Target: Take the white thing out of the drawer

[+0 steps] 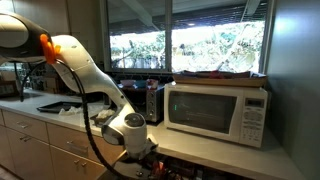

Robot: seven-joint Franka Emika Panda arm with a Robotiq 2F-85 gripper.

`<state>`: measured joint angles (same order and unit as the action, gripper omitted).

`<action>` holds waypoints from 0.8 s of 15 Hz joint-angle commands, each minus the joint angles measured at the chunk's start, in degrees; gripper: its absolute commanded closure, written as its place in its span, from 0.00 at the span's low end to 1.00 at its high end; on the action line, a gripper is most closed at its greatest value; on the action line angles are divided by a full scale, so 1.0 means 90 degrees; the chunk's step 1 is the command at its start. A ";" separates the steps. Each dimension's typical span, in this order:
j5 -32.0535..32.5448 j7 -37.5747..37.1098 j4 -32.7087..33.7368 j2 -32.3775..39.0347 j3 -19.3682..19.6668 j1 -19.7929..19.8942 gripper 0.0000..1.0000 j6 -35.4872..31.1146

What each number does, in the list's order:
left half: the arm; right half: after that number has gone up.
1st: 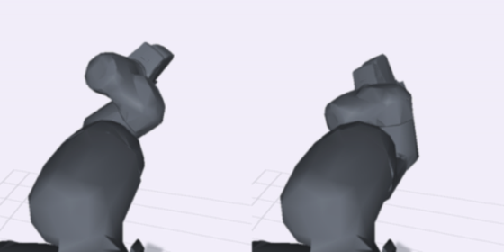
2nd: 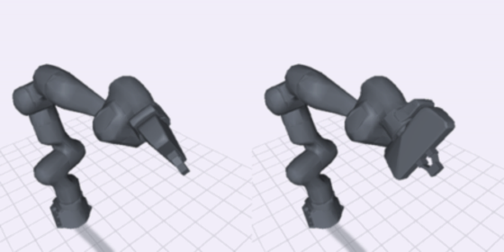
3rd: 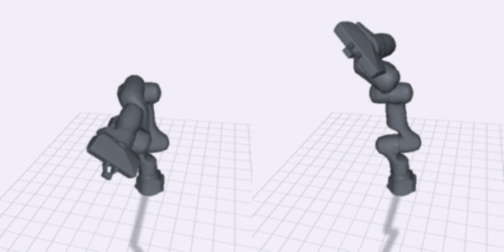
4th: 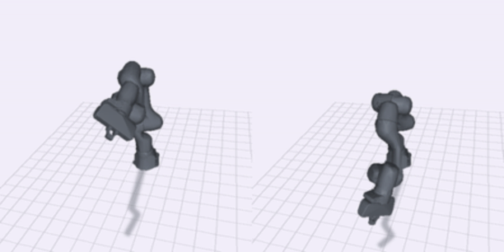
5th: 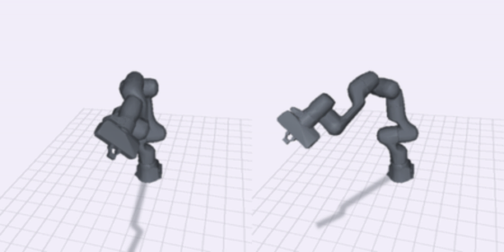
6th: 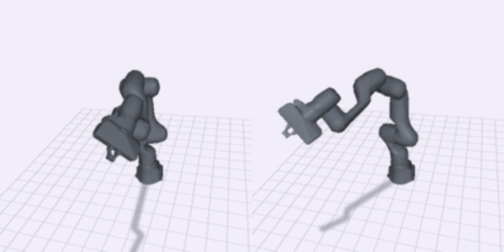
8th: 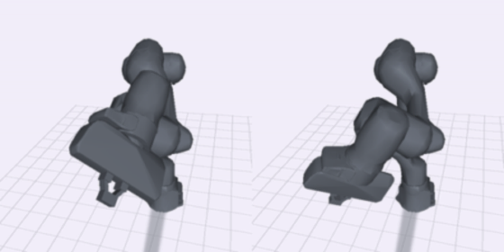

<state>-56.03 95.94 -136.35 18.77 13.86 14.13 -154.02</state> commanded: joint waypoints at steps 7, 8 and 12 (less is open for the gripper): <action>0.0995 -0.0887 -0.0759 -0.0789 0.0324 -0.0331 1.00 -0.0408; 0.0967 -0.0873 -0.0826 -0.0889 0.0318 -0.0326 1.00 -0.0528; 0.1037 -0.0943 -0.1115 -0.1303 0.0362 -0.0345 1.00 -0.1001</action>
<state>-48.86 89.63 -142.61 11.38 15.97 12.05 -160.38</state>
